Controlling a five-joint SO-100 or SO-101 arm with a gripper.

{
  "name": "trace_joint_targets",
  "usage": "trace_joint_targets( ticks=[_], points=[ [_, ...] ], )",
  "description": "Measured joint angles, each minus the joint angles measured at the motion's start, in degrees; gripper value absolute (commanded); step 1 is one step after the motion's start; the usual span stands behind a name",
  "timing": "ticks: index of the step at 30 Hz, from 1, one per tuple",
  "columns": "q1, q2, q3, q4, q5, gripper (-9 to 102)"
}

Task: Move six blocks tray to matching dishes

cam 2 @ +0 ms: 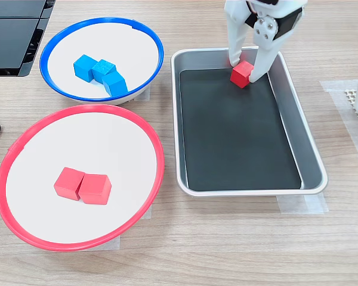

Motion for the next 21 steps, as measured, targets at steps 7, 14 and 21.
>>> trace_joint_targets(
  ticks=[7, 14, 21],
  points=[
    [-6.2, 1.8, 0.6, -1.1, 10.3, 2],
    [-31.8, -0.4, -19.4, 1.7, 61.8, 2],
    [-41.8, -11.8, -26.3, -18.9, 99.2, 4]
  ],
)
